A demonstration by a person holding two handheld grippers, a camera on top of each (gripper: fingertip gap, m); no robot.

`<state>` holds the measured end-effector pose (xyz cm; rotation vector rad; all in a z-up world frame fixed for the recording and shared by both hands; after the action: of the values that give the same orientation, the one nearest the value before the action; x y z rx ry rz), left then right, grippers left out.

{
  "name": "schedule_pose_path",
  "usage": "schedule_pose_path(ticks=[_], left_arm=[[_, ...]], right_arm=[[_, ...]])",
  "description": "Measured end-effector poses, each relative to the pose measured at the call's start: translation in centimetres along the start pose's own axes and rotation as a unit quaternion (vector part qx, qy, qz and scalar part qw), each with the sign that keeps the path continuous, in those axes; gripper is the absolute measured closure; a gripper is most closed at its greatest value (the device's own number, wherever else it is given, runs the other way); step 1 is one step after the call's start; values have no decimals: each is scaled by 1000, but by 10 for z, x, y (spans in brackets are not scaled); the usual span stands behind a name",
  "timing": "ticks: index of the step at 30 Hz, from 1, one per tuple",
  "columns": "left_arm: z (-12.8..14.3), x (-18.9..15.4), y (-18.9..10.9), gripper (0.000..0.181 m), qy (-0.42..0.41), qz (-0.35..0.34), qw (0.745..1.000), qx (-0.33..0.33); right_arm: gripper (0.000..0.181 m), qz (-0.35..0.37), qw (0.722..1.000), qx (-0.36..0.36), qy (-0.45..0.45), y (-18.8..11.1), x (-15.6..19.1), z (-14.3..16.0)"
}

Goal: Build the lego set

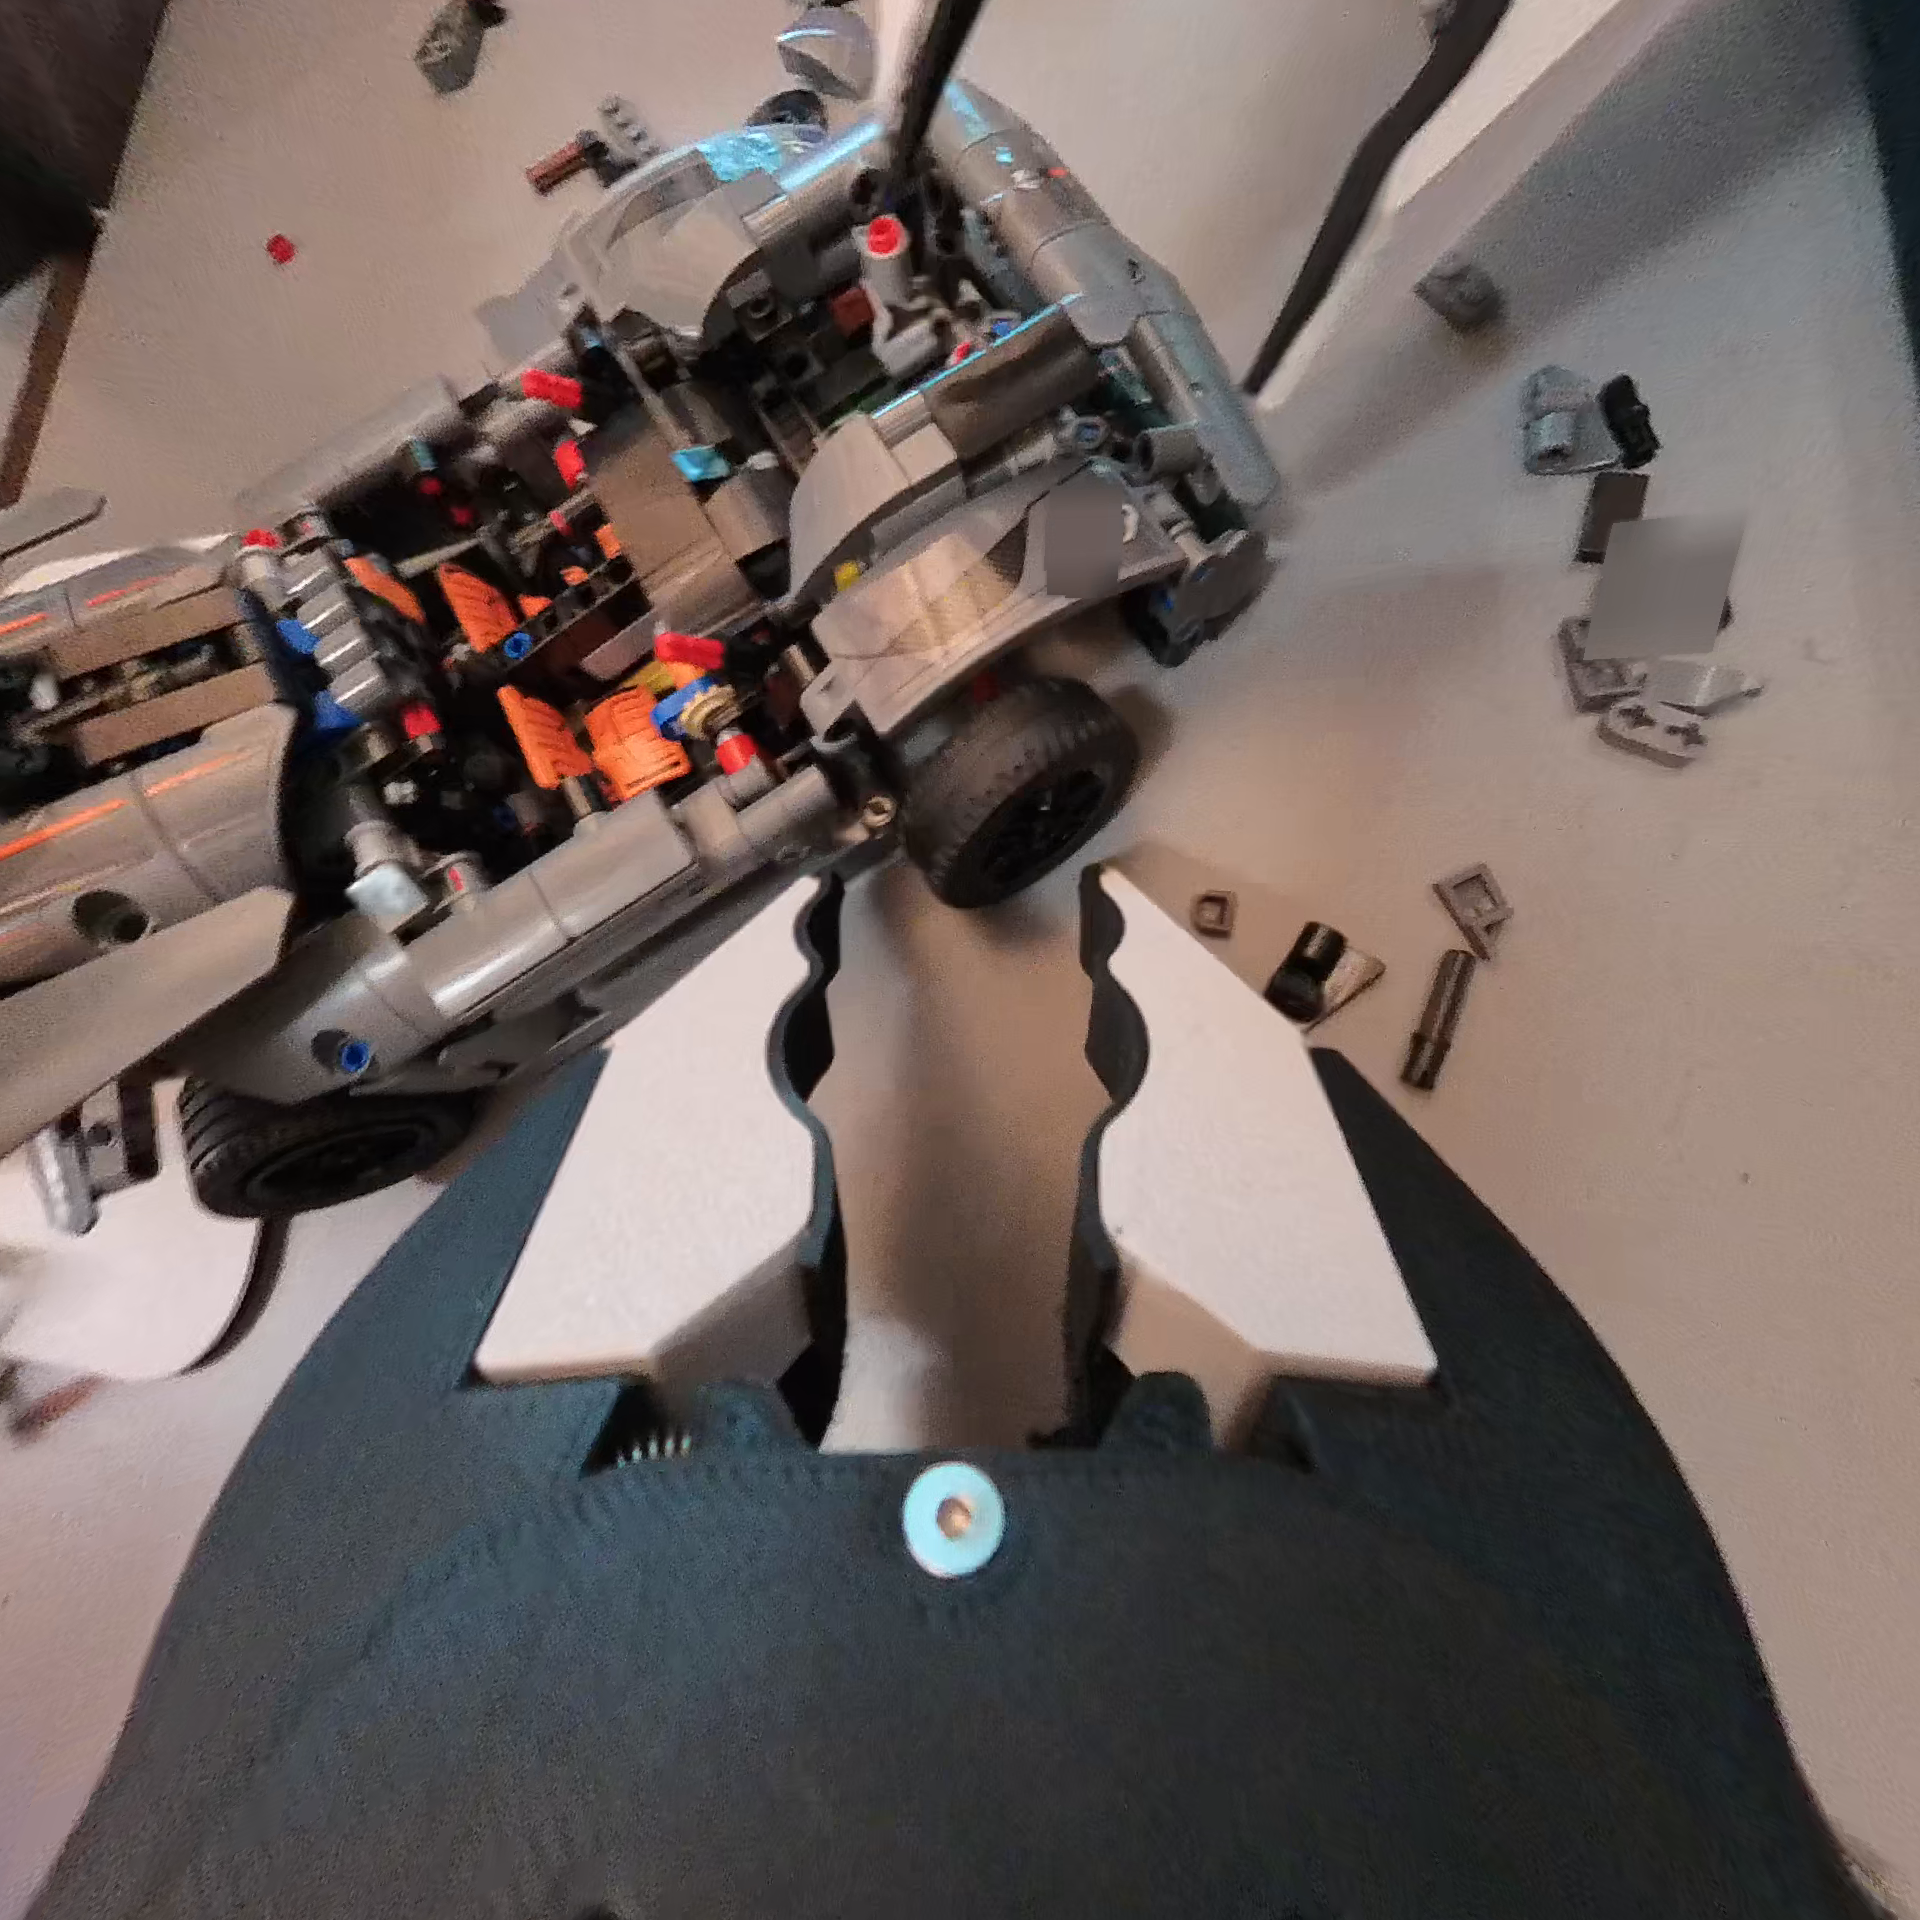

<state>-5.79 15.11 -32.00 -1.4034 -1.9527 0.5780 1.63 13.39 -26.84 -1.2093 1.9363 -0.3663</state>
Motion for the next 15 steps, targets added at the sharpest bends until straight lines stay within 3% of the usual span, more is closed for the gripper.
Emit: schedule_pose_path(ticks=[6, 10, 15], left_arm=[[-6, -11, -6, 127, -39, 12, 999, 3], [-8, -13, -4, 116, -67, -27, 997, 15], [-8, -16, 4, 116, -62, -56, 996, 35]], right_arm=[[123, -18, 998, 10, 62, 2, 0, 6], [122, -21, 994, 17, 104, 12, 4, 0], [125, 4, 991, 73, 115, 32, 11, 5]])
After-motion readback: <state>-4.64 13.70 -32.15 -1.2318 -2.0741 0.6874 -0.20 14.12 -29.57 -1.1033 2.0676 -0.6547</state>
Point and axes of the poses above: each gripper's, where its closed fingertips meet, y out along the fingers, z out of its underside, x = y × z across the jaws, the point moved 1 cm from there along -y, back along the fingers, and after that the axes turned 1 degree about -x, right-handed, at the moved point
